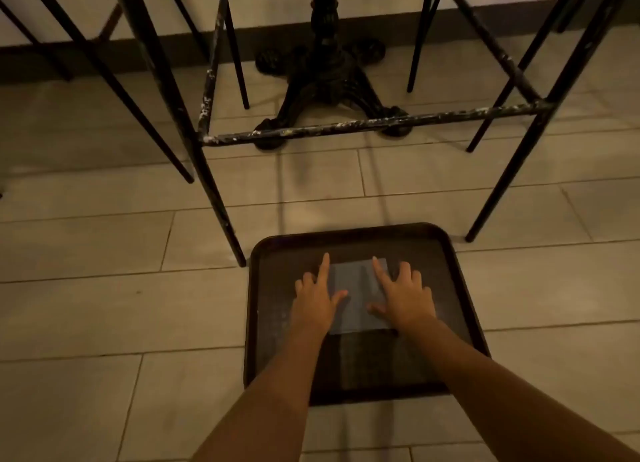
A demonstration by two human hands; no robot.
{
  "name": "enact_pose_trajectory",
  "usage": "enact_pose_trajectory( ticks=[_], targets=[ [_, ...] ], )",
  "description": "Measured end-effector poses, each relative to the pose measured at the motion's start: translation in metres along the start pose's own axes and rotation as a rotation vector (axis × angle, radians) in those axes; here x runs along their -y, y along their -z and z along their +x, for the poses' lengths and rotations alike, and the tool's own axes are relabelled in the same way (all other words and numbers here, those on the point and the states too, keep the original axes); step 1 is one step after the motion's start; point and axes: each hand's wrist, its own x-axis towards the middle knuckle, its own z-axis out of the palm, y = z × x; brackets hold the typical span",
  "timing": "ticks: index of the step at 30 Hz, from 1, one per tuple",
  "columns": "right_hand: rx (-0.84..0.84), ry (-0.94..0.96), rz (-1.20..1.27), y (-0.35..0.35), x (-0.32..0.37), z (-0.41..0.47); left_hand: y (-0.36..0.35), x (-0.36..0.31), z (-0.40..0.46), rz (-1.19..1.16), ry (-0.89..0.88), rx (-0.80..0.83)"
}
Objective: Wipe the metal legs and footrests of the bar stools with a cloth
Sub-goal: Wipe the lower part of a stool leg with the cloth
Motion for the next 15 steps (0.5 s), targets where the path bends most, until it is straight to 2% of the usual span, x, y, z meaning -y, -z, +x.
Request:
enact_pose_trajectory(
  ticks=[7, 15],
  targets=[
    [0.138, -0.067, 0.09, -0.012, 0.0, 0.012, -0.012, 0.003, 0.006, -0.069, 0.069, 0.044],
    [0.158, -0.058, 0.13, -0.02, 0.009, 0.02, -0.022, 0.001, 0.012, -0.137, 0.07, 0.069]
  ],
)
